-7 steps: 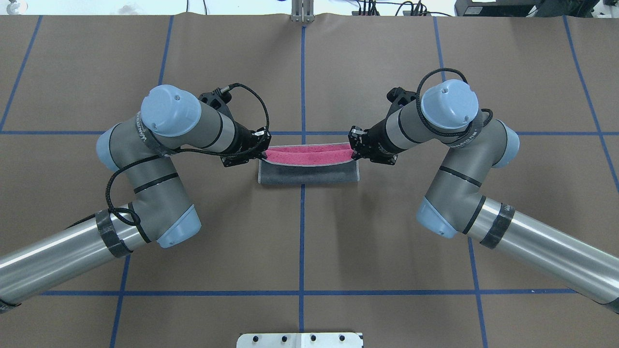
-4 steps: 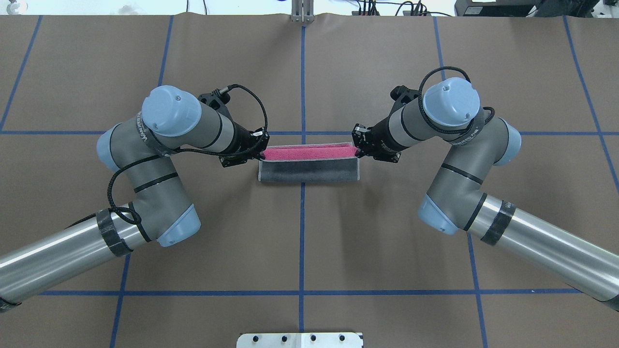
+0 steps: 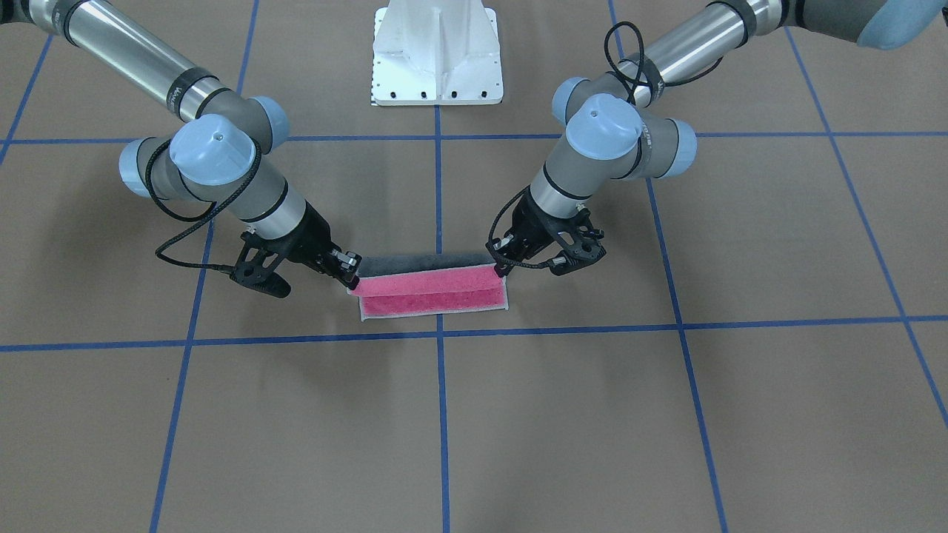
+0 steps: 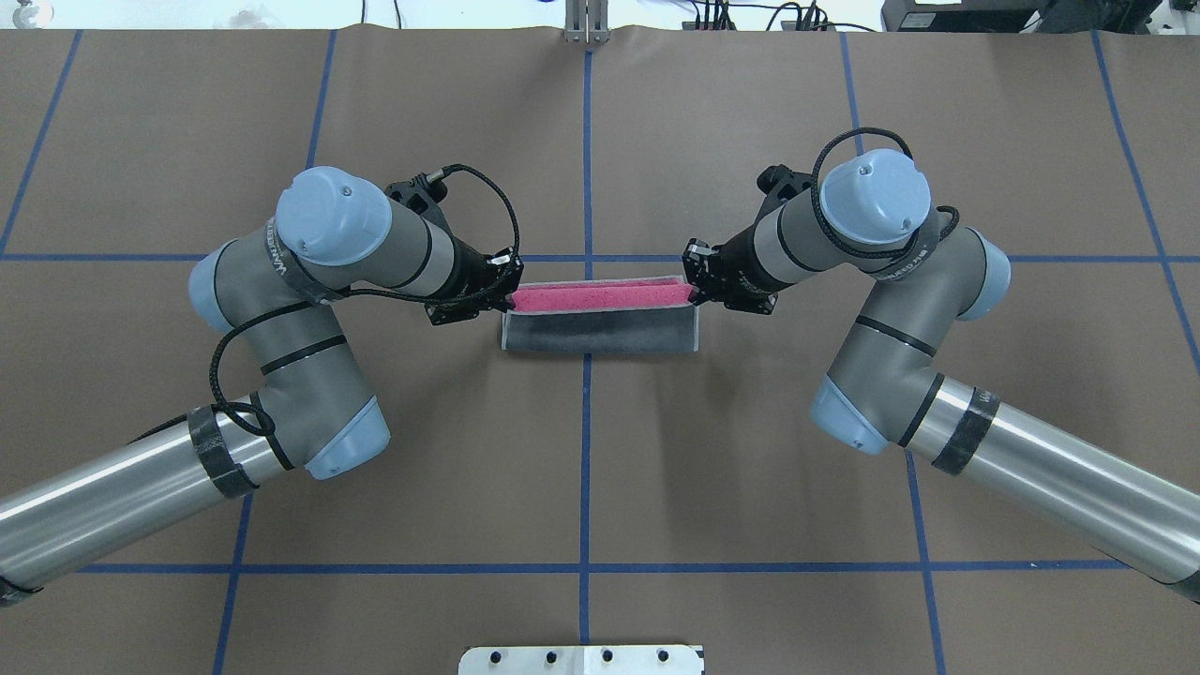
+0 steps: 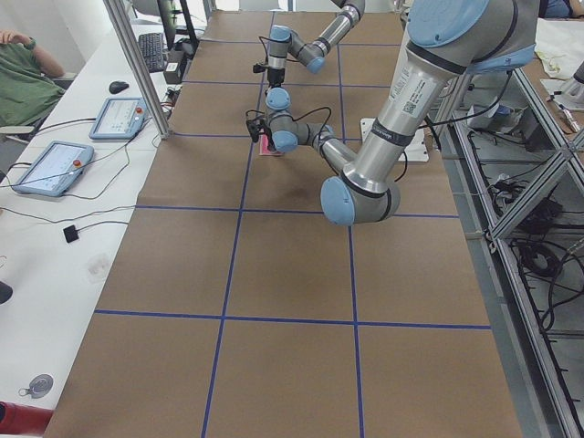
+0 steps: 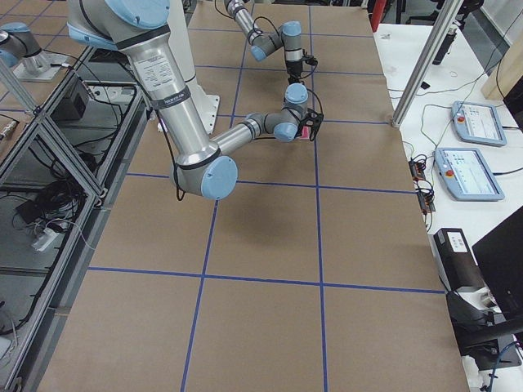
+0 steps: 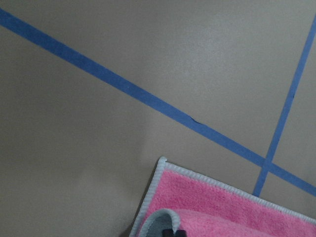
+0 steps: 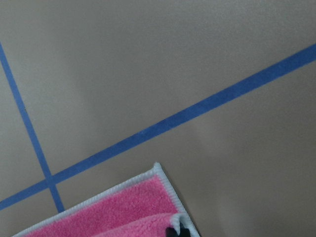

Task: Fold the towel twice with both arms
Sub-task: 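Lower the folded edge onto the far half with both grippers, then open both grippers and raise them away from the folded towel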

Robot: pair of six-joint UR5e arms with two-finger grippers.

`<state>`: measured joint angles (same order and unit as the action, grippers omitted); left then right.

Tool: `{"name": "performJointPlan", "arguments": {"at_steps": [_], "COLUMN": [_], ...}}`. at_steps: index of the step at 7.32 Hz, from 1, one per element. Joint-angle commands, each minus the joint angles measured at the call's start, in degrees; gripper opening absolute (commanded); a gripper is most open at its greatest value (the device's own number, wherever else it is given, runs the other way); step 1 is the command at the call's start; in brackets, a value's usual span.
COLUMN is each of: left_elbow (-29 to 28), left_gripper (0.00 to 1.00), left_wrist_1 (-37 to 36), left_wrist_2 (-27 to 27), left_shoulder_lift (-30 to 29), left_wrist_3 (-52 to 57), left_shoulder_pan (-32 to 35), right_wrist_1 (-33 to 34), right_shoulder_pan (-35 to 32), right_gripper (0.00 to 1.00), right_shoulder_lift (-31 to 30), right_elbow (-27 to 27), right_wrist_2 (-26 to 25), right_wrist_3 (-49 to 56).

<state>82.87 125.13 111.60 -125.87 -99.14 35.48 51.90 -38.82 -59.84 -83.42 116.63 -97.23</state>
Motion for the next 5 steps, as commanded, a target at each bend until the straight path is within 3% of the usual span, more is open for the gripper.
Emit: {"name": "performJointPlan", "arguments": {"at_steps": [1,5], "left_elbow": [0.1,0.0], "left_gripper": [1.0,1.0], "left_wrist_1": [0.0,0.1], "left_wrist_2": [-0.1,-0.2], "left_shoulder_lift": [-0.3,-1.1], "left_wrist_3": [-0.1,-0.2], "left_shoulder_pan": [0.0,0.1], "right_wrist_1": [-1.3,-1.4], "right_shoulder_pan": [0.0,-0.5], "right_gripper": [1.0,1.0], "right_shoulder_lift": [0.1,0.0], "right_elbow": [0.0,-0.1], "right_wrist_2": [0.0,0.1], "right_wrist_3": [-0.2,-0.3]}}
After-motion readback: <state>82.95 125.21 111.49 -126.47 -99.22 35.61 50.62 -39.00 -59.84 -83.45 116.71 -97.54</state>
